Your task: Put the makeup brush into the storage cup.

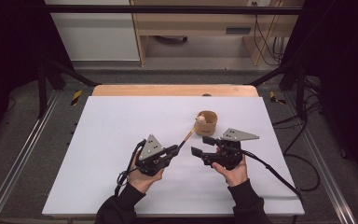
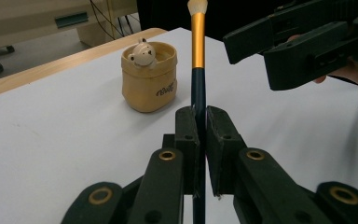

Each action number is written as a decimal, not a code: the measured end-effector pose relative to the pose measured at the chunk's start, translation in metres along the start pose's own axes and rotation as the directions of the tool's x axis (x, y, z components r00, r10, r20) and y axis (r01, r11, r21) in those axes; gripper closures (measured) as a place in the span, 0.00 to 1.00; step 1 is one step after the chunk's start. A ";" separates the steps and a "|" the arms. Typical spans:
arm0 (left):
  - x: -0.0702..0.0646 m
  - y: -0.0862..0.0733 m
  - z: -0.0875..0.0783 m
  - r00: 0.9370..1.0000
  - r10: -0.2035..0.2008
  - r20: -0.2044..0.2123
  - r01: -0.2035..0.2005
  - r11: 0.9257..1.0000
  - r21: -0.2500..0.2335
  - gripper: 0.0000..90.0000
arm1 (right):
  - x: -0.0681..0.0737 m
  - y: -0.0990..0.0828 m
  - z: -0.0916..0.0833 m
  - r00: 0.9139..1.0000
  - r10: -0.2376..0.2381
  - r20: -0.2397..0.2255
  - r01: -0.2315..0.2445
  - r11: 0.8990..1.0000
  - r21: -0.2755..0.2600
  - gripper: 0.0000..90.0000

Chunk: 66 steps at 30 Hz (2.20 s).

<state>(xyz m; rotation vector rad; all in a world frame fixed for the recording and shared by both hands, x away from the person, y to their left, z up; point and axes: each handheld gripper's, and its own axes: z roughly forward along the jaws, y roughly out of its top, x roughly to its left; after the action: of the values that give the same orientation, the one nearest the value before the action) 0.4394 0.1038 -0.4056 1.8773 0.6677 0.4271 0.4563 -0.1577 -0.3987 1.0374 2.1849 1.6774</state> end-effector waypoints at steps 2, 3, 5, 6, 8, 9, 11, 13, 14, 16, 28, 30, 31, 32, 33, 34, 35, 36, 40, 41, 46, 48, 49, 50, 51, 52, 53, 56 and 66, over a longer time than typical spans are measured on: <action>-0.002 -0.001 0.001 1.000 0.001 0.002 -0.001 1.000 0.003 0.92 | 0.000 0.000 0.000 1.000 0.001 0.000 -0.001 1.000 0.002 0.35; -0.002 -0.001 0.001 1.000 0.002 0.002 -0.002 1.000 0.003 0.92 | 0.000 0.000 0.000 1.000 -0.001 0.001 0.001 1.000 0.001 0.36; -0.004 -0.002 0.002 1.000 0.005 0.003 -0.005 1.000 0.004 0.92 | 0.001 -0.001 0.000 1.000 0.000 0.000 0.000 1.000 0.003 0.36; -0.005 -0.002 0.002 1.000 0.005 0.004 -0.005 1.000 0.000 0.92 | 0.001 -0.001 0.000 1.000 0.001 -0.001 -0.001 1.000 0.002 0.36; -0.006 -0.002 0.003 1.000 0.009 0.003 -0.009 1.000 0.001 0.92 | 0.001 -0.001 0.001 1.000 0.001 -0.004 -0.001 1.000 0.004 0.37; -0.007 -0.002 0.003 1.000 0.010 0.003 -0.010 1.000 0.001 0.92 | 0.001 -0.001 0.001 1.000 0.002 -0.003 -0.002 1.000 0.007 0.37; -0.009 -0.002 0.004 1.000 0.013 0.001 -0.013 1.000 -0.001 0.92 | 0.001 -0.001 0.001 1.000 0.000 -0.003 0.000 1.000 0.009 0.38; -0.009 -0.002 0.004 1.000 0.011 0.000 -0.011 1.000 -0.004 0.92 | 0.001 -0.002 0.001 1.000 -0.001 -0.006 0.001 1.000 0.007 0.39; -0.010 -0.002 0.005 1.000 0.010 0.000 -0.010 1.000 -0.004 0.92 | 0.001 -0.002 0.001 1.000 -0.001 -0.008 0.001 1.000 0.007 0.39; -0.012 -0.002 0.006 1.000 0.008 0.001 -0.008 1.000 -0.006 0.92 | 0.001 -0.002 0.001 1.000 0.001 -0.008 -0.001 1.000 0.007 0.39; -0.024 0.000 0.012 1.000 0.011 -0.013 -0.011 1.000 -0.020 0.92 | 0.001 0.000 -0.002 1.000 0.008 -0.002 -0.008 1.000 -0.002 0.44; -0.025 0.000 0.013 1.000 0.009 -0.014 -0.009 1.000 -0.025 0.92 | 0.001 0.000 -0.001 1.000 0.012 -0.004 -0.012 1.000 0.003 0.45; -0.026 0.000 0.014 1.000 0.003 -0.011 -0.003 1.000 -0.026 0.92 | 0.001 0.000 -0.001 1.000 0.013 -0.004 -0.013 1.000 0.003 0.46; -0.027 0.000 0.015 1.000 -0.001 -0.009 0.000 0.999 -0.032 0.93 | 0.001 0.000 -0.001 1.000 0.013 -0.007 -0.013 1.000 0.003 0.47; -0.027 0.000 0.015 1.000 -0.001 -0.009 0.000 0.999 -0.032 0.92 | 0.001 0.000 -0.001 1.000 0.015 -0.009 -0.015 1.000 0.003 0.47; -0.028 0.000 0.015 1.000 0.001 -0.008 -0.002 1.000 -0.029 0.92 | 0.001 0.000 -0.001 1.000 0.015 -0.009 -0.015 1.000 0.003 0.47; -0.029 0.000 0.016 1.000 0.003 -0.008 -0.003 0.999 -0.034 0.92 | 0.001 0.000 -0.001 1.000 0.014 -0.009 -0.014 1.000 0.002 0.49; -0.029 0.000 0.016 1.000 0.001 -0.007 -0.002 0.999 -0.034 0.92 | 0.001 0.000 -0.001 1.000 0.015 -0.010 -0.015 1.000 0.002 0.50; -0.032 0.000 0.017 1.000 0.000 -0.001 0.000 0.999 -0.045 0.92 | 0.001 0.000 -0.001 1.000 0.022 -0.014 -0.022 1.000 0.002 0.52; -0.032 0.000 0.017 1.000 0.001 -0.001 -0.002 0.999 -0.044 0.92 | 0.001 0.000 -0.001 1.000 0.023 -0.017 -0.023 1.000 0.002 0.53; -0.033 0.000 0.017 1.000 0.003 0.001 -0.003 0.999 -0.041 0.92 | 0.000 0.000 -0.001 0.999 0.032 -0.021 -0.032 0.999 0.004 0.60; -0.033 0.000 0.018 1.000 0.003 0.002 -0.003 0.999 -0.042 0.92 | 0.000 0.000 -0.001 0.999 0.034 -0.025 -0.034 0.999 0.006 0.62; -0.033 0.000 0.018 1.000 0.005 0.002 -0.005 0.999 -0.041 0.92 | 0.000 0.000 -0.001 0.999 0.033 -0.027 -0.033 0.999 0.006 0.63; -0.033 0.000 0.018 1.000 0.005 0.002 -0.005 0.999 -0.041 0.92 | 0.000 0.000 -0.001 0.999 0.033 -0.027 -0.033 0.999 0.006 0.63; -0.034 0.000 0.018 1.000 0.008 0.002 -0.008 0.999 -0.040 0.92 | 0.000 0.000 -0.001 0.999 0.033 -0.030 -0.033 0.999 0.007 0.64; -0.034 0.000 0.018 1.000 0.008 0.003 -0.008 0.999 -0.038 0.92 | 0.000 0.000 -0.001 0.999 0.043 -0.032 -0.043 0.999 0.004 0.66; -0.034 0.000 0.019 1.000 0.009 0.004 -0.009 0.999 -0.037 0.92 | -0.001 0.000 -0.002 0.998 0.045 -0.034 -0.045 0.999 0.001 0.67; -0.035 0.000 0.019 1.000 0.011 0.004 -0.011 0.999 -0.039 0.92 | -0.001 0.000 -0.003 0.998 0.054 -0.038 -0.054 0.999 0.000 0.69; -0.037 0.000 0.021 1.000 0.020 0.004 -0.020 0.999 -0.036 0.92 | -0.004 -0.001 -0.005 0.994 0.084 -0.065 -0.085 0.996 -0.013 0.80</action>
<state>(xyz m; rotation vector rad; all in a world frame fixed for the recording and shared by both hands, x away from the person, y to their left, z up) 0.4223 0.0658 -0.4134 1.8520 0.6350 0.4444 0.4563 -0.1639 -0.3989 1.1017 2.1913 1.7853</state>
